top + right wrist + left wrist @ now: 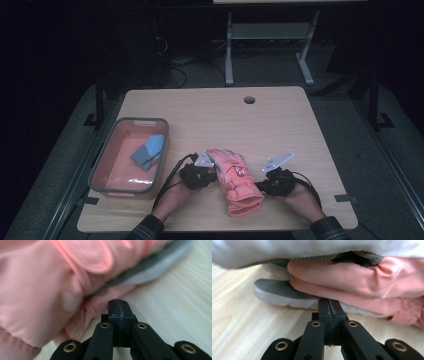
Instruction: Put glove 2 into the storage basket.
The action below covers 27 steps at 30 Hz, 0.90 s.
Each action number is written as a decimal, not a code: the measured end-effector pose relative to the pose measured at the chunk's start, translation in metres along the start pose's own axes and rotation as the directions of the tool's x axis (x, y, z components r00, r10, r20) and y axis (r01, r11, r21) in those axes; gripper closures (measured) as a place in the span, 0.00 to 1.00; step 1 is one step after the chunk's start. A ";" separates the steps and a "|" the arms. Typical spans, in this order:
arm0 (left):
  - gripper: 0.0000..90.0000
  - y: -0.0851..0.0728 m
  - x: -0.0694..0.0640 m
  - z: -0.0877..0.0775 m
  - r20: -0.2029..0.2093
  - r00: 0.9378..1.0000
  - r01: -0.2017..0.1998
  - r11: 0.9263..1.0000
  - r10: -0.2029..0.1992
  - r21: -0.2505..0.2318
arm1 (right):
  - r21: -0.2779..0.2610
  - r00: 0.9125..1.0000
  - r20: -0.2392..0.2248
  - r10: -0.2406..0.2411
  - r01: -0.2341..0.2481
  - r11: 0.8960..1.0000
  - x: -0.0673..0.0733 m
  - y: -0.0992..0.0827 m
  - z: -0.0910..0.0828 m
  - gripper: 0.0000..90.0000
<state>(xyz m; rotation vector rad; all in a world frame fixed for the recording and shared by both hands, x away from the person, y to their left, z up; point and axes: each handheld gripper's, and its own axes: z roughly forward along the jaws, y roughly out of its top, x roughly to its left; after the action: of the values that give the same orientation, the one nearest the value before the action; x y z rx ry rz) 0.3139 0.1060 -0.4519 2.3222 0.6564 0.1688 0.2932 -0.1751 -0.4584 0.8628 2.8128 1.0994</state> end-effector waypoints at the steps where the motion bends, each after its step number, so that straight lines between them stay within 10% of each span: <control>1: 0.99 0.002 0.001 0.002 -0.001 1.000 0.002 1.000 -0.002 -0.001 | 0.001 1.000 -0.008 -0.006 0.006 1.000 0.001 0.001 0.001 1.00; 19: 0.99 0.021 0.014 0.015 0.044 0.998 0.037 0.997 -0.034 -0.064 | -0.013 0.993 -0.103 -0.056 0.055 0.998 0.027 0.012 0.016 1.00; 27: 0.93 0.015 0.023 -0.001 0.035 0.998 0.057 0.997 -0.055 -0.055 | -0.030 0.997 -0.064 -0.036 0.035 0.999 0.023 0.010 0.003 1.00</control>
<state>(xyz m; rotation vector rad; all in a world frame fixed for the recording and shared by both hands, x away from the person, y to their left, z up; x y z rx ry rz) 0.3396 0.1088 -0.4419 2.2453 0.6900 0.1206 0.2793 -0.1556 -0.4497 0.7861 2.8443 1.1806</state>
